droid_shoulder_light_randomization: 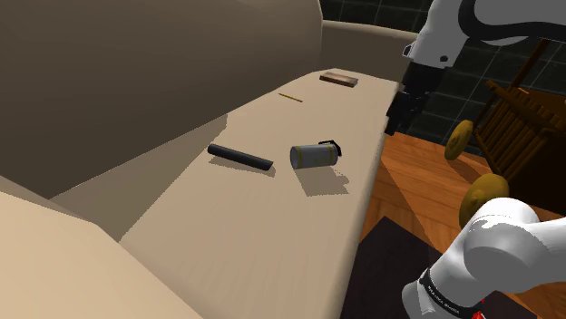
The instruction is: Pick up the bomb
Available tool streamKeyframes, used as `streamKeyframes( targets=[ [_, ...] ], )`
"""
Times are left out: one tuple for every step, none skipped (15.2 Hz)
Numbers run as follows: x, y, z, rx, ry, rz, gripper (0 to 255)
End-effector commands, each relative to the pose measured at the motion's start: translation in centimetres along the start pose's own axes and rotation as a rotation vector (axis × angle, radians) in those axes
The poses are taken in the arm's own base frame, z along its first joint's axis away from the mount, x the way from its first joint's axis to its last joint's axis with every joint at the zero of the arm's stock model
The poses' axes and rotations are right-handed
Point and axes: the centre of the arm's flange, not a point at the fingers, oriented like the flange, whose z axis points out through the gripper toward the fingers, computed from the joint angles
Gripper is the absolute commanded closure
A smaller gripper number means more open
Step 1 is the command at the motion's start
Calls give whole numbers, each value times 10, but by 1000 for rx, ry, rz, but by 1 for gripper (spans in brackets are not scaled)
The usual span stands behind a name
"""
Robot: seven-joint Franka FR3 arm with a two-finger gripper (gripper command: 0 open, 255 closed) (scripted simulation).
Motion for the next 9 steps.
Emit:
streamKeyframes(
  targets=[
    [0, 0, 0, 0, 0, 0, 0],
    [15, 1, 5, 12, -17, -77, 0],
    [30, 0, 9, 24, -33, -154, 0],
    [45, -1, 14, 36, -50, -231, 0],
    [59, -4, 20, 48, -67, -308, 0],
    [73, -8, 25, 61, -84, -385, 0],
    [87, -13, 31, 73, -100, -462, 0],
    [100, -19, 37, 85, -117, -539, 0],
    [113, -26, 43, 97, -134, -616, 0]
  ],
)
